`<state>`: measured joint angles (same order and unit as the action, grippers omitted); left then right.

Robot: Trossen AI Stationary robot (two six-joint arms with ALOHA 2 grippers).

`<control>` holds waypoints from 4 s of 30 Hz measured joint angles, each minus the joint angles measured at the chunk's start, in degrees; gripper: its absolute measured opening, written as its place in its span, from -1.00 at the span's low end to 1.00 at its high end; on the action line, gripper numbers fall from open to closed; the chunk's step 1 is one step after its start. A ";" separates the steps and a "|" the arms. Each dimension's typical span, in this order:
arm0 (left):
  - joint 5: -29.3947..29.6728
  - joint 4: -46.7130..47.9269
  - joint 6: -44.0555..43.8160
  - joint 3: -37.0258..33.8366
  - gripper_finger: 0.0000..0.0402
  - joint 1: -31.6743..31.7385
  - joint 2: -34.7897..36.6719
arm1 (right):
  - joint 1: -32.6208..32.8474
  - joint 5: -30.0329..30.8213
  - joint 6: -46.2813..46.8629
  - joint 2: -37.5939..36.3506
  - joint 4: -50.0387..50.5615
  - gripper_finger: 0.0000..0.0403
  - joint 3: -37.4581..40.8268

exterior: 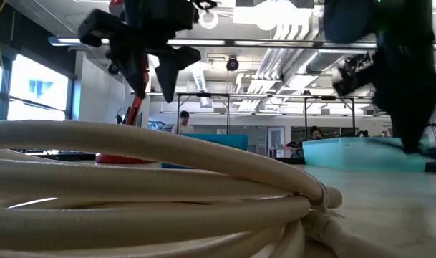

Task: Pick & Place USB Port
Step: Put the black charger cable in the green bin, then put the brown cable in the blue bin

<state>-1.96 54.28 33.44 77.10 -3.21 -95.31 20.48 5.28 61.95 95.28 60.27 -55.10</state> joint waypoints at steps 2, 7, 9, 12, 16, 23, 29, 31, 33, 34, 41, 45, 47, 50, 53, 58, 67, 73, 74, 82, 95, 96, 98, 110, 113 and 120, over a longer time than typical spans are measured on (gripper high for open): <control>-0.02 0.83 -0.85 0.00 0.10 -2.04 0.00 | -1.21 3.58 -0.12 -5.03 3.98 -0.95 -1.72; -0.02 1.32 -1.94 0.00 0.10 -6.87 0.00 | -5.55 15.88 -2.51 -17.62 13.05 -0.95 -5.53; -0.02 1.12 -2.26 0.00 0.10 -8.28 0.00 | -8.71 19.95 -4.58 -22.45 13.76 -0.95 -6.52; -0.04 1.39 -3.76 0.00 0.10 -9.65 -0.02 | -15.18 22.30 -9.46 -28.66 13.76 -0.95 -6.79; -0.04 1.41 -5.04 0.00 0.10 -10.12 -0.02 | -26.90 22.24 -18.16 -33.80 11.92 -0.95 -4.74; 0.00 1.16 -5.46 0.00 0.10 -9.92 -0.04 | -44.16 15.27 -33.12 -34.79 3.90 -0.90 1.06; 0.00 0.71 -5.41 0.02 0.10 -9.93 -0.04 | -48.04 10.78 -40.76 -34.84 -3.52 -0.43 4.39; 0.00 0.71 -5.34 0.02 0.10 -9.93 -0.04 | -48.57 11.31 -41.33 -34.84 -4.16 -0.28 4.47; 0.30 0.74 -5.16 0.02 0.10 -9.93 -0.04 | -48.97 12.55 -41.48 -34.86 -4.50 -0.14 4.47; 0.93 0.73 -4.86 0.02 0.10 -9.93 -0.04 | -49.09 13.26 -41.56 -34.86 -4.70 -0.08 4.47; 13.44 2.60 -4.89 0.02 0.10 -9.96 -0.07 | -48.82 5.99 -44.18 -34.88 -8.93 0.13 4.47; 20.90 9.20 -9.37 0.02 0.10 -9.96 -0.07 | -45.32 -11.56 -44.15 -34.88 -16.53 0.12 4.43; 24.08 13.97 -13.45 0.02 0.10 -9.93 -0.07 | -41.45 -16.19 -44.22 -34.81 -20.96 0.11 4.43; 27.75 21.68 -20.94 0.02 0.10 -9.96 -0.07 | -34.18 -16.54 -44.44 -33.85 -27.85 0.12 4.38; 28.23 29.04 -28.59 0.02 0.10 -9.93 -0.07 | -27.09 -15.10 -45.97 -31.17 -35.32 0.11 4.38; 24.68 36.05 -35.42 0.02 0.10 -11.34 -0.07 | -18.45 -13.16 -48.96 -23.59 -46.24 0.10 4.38; 18.16 33.76 -36.95 -4.93 0.10 -19.56 0.52 | -12.99 -13.12 -50.46 -6.44 -46.76 0.09 -1.22; 15.58 30.54 -39.17 -9.60 0.10 -22.96 0.52 | -10.95 -18.04 -49.98 1.95 -44.08 0.09 -8.60; 15.43 30.32 -39.56 -10.21 0.10 -23.34 0.52 | -10.49 -18.64 -49.60 3.07 -43.48 0.09 -10.01; 14.27 28.58 -41.37 -13.00 0.10 -24.71 0.52 | -6.26 -28.88 -44.18 9.54 -40.85 0.09 -19.18; 14.40 26.20 -41.51 -13.05 0.10 -24.69 0.52 | -3.83 -32.65 -46.77 22.60 -31.65 0.09 -32.77; 14.40 26.25 -41.51 -13.05 0.10 -24.69 0.52 | -3.98 -32.29 -47.39 23.84 -30.69 0.09 -34.03; 13.70 27.02 -41.48 -13.05 0.10 -24.72 0.52 | -4.50 -30.91 -48.57 25.92 -28.88 0.09 -36.65; 11.90 35.11 -50.34 -13.05 0.10 -34.46 0.72 | -6.39 -20.97 -51.66 34.78 -19.10 0.09 -45.34; 13.67 35.25 -52.52 -13.05 0.10 -37.24 0.72 | -6.33 -24.03 -51.28 35.86 -20.85 0.09 -45.49; 15.82 35.24 -56.29 -13.05 0.10 -41.56 0.72 | -6.50 -24.31 -48.97 36.82 -21.04 0.09 -45.58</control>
<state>13.87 89.51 -22.86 64.05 -44.78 -94.59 13.98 -19.03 12.97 132.10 39.23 -100.68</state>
